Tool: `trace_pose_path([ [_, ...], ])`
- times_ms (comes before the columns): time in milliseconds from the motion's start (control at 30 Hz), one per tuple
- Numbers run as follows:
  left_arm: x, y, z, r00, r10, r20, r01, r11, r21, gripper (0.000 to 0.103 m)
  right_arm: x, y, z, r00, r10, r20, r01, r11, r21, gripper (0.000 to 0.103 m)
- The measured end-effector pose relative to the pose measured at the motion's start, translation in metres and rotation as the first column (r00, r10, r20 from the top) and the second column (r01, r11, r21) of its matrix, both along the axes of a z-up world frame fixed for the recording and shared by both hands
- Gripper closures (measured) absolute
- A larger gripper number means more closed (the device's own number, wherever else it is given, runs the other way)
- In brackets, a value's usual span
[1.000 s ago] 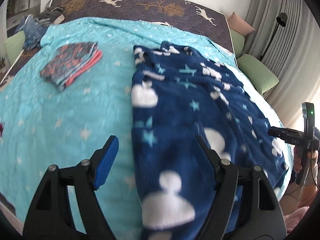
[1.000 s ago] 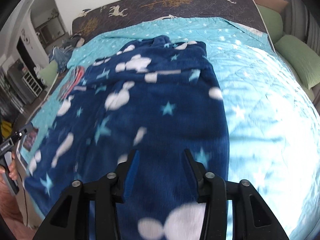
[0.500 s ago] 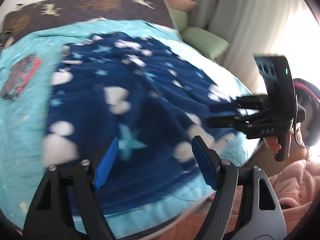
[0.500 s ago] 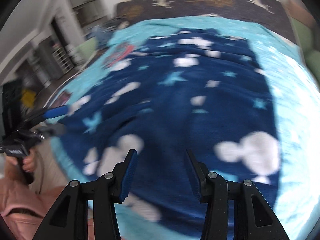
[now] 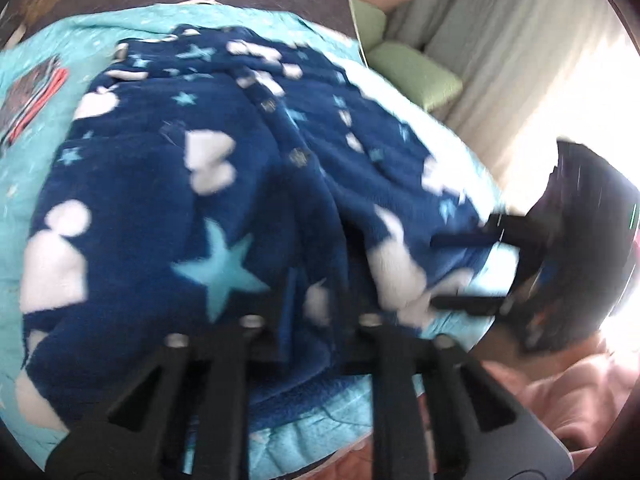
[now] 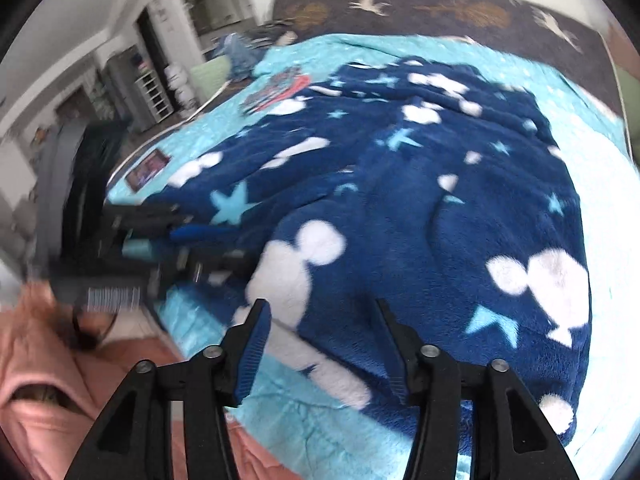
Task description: Fold small clothes
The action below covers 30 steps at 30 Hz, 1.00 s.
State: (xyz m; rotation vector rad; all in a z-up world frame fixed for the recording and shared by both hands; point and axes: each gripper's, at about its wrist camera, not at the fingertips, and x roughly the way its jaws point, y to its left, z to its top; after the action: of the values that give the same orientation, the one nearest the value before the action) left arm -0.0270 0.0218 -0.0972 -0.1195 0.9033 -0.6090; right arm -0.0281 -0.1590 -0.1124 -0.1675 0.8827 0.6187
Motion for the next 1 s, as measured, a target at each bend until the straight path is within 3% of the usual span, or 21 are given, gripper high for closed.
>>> trace_pose_path([
  [133, 0.003, 0.014, 0.013, 0.999, 0.042, 0.021, -0.041, 0.998, -0.049, 0.1, 0.001, 0.019, -0.002, 0.997, 0.041, 0.067, -0.035, 0.996, -0.087, 0.046],
  [267, -0.001, 0.012, 0.016, 1.0, 0.018, 0.021, -0.017, 0.997, -0.069, 0.099, 0.014, 0.027, -0.01, 0.998, 0.044, 0.049, -0.038, 0.993, -0.111, 0.046],
  [300, -0.006, 0.009, 0.016, 1.0, -0.006, 0.021, 0.007, 0.998, -0.066, 0.091, 0.013, 0.027, -0.01, 0.997, 0.05, 0.052, -0.044, 0.993, -0.11, 0.046],
  [333, -0.011, 0.006, 0.014, 0.999, -0.028, 0.023, 0.029, 0.998, -0.054, 0.072, 0.011, 0.026, -0.008, 0.997, 0.058, 0.055, -0.052, 0.993, -0.108, 0.046],
  [400, -0.02, -0.004, 0.01, 0.997, -0.068, 0.037, 0.068, 0.998, 0.003, 0.046, 0.007, 0.02, -0.005, 0.996, 0.074, 0.052, -0.069, 0.994, -0.09, 0.046],
  [433, -0.024, -0.009, 0.008, 0.995, -0.088, 0.051, 0.086, 0.996, 0.033, 0.045, 0.005, 0.017, -0.004, 0.996, 0.077, 0.045, -0.073, 0.994, -0.081, 0.046],
  [600, -0.029, -0.031, -0.002, 0.987, -0.142, 0.077, 0.131, 0.983, 0.129, 0.045, 0.001, 0.012, -0.009, 0.996, 0.077, 0.043, -0.071, 0.99, -0.119, 0.046],
  [667, -0.024, -0.035, -0.009, 0.99, -0.122, 0.075, 0.106, 0.976, 0.19, 0.057, -0.001, 0.015, -0.012, 0.995, 0.085, 0.051, -0.077, 0.987, -0.141, 0.046],
  [700, -0.02, -0.034, -0.012, 0.992, -0.114, 0.056, 0.101, 0.976, 0.193, 0.074, -0.001, 0.016, -0.014, 0.994, 0.09, 0.057, -0.08, 0.985, -0.149, 0.046],
  [800, -0.009, -0.016, -0.005, 0.998, -0.066, 0.013, 0.064, 0.993, 0.101, 0.091, 0.002, 0.02, -0.017, 0.993, 0.098, 0.071, -0.085, 0.984, -0.159, 0.046],
  [900, -0.009, -0.001, 0.013, 0.998, -0.039, 0.042, 0.038, 0.999, 0.03, 0.092, 0.008, 0.025, -0.018, 0.991, 0.093, 0.092, -0.079, 0.987, -0.143, 0.047],
  [967, -0.007, 0.007, 0.026, 0.998, -0.034, 0.052, 0.036, 0.999, -0.041, 0.092, 0.013, 0.028, -0.017, 0.99, 0.087, 0.107, -0.075, 0.991, -0.114, 0.068],
  [1000, -0.006, 0.01, 0.031, 0.998, -0.035, 0.051, 0.039, 0.996, -0.078, 0.092, 0.017, 0.027, -0.017, 0.992, 0.088, 0.095, -0.08, 0.993, -0.09, 0.085],
])
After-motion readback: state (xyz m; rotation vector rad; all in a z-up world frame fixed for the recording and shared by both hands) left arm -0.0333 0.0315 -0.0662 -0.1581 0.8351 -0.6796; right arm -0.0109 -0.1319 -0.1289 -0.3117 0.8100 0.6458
